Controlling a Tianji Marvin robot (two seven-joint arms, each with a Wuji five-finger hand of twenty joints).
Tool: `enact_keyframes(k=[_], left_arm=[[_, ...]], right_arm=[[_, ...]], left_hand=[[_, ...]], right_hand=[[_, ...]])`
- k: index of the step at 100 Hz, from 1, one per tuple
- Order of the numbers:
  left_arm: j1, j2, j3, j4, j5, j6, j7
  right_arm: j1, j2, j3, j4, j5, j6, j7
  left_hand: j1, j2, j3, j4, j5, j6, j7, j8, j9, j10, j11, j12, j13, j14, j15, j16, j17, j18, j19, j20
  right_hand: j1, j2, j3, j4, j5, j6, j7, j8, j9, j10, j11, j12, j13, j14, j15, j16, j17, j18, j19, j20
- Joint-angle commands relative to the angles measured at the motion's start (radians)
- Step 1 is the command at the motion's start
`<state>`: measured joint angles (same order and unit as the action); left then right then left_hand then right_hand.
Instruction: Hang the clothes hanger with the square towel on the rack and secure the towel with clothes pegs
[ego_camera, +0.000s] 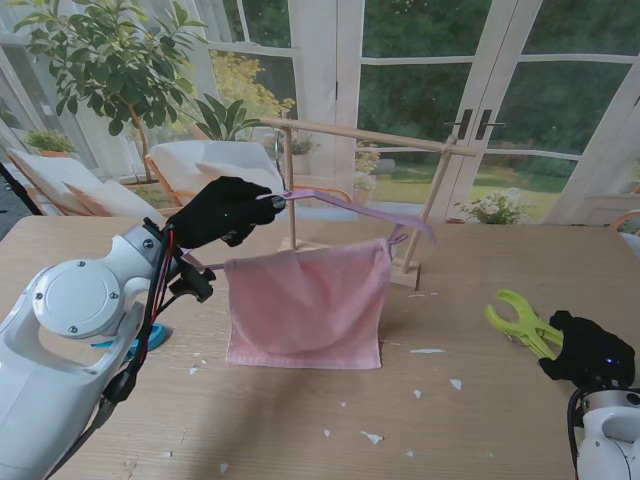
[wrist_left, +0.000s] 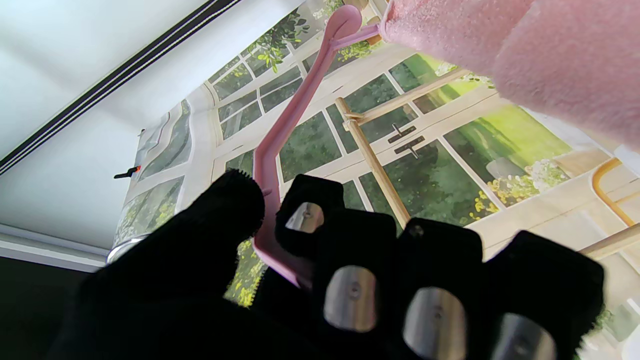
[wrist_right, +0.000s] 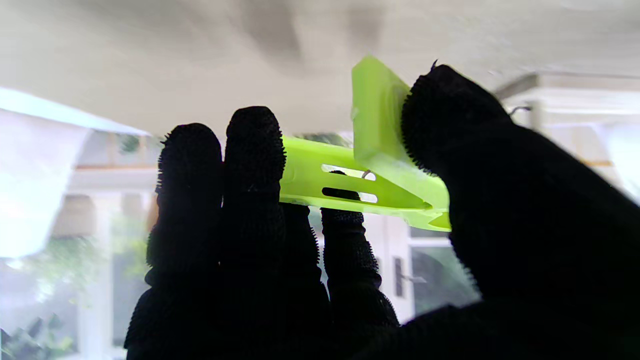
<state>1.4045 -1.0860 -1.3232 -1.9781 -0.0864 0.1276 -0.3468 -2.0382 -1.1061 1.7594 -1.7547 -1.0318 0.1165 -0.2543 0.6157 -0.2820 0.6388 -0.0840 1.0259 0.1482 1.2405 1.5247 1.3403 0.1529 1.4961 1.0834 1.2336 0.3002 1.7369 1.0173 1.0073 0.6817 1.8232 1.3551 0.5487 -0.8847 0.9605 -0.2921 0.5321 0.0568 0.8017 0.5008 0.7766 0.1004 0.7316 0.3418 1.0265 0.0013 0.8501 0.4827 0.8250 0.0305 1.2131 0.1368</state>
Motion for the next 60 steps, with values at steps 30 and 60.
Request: enact_keyframes(k=[30,60], left_arm=[[-0.002,-0.022,0.031,-0.050,0.043,0.071,0.062],[-0.005,-0.043,0.060,-0.063,0.076,0.111,0.153]], right_arm=[[-0.104,-0.013,-0.028,-0.256,-0.102,-0.098,-0.078],[-0.142,-0.009,-0.080,-0.381,-0.137,-0.131,-0.072]], left_hand=[[-0.007,0.015,0.004,0.014,0.098,0.023,0.054,0.030,0.004,-0.080,0.091,0.009,0.029,-0.045,0.145,0.041,0.020,-0.003,0.271,0.032],[0.003,0.025,-0.008,0.013,0.093,0.029,0.051,0.030,0.004,-0.076,0.086,0.007,0.028,-0.039,0.144,0.040,0.018,0.002,0.271,0.031]], right_hand=[[0.202,0.165,0.188,0.081,0.108,-0.180,0.225,0.025,0.188,-0.116,0.153,0.053,0.045,0.026,0.014,0.023,0.007,-0.029,0.020,0.469],[0.200,0.173,0.180,0.084,0.111,-0.177,0.226,0.025,0.194,-0.110,0.148,0.059,0.051,0.026,0.017,0.030,0.015,-0.025,0.026,0.476]])
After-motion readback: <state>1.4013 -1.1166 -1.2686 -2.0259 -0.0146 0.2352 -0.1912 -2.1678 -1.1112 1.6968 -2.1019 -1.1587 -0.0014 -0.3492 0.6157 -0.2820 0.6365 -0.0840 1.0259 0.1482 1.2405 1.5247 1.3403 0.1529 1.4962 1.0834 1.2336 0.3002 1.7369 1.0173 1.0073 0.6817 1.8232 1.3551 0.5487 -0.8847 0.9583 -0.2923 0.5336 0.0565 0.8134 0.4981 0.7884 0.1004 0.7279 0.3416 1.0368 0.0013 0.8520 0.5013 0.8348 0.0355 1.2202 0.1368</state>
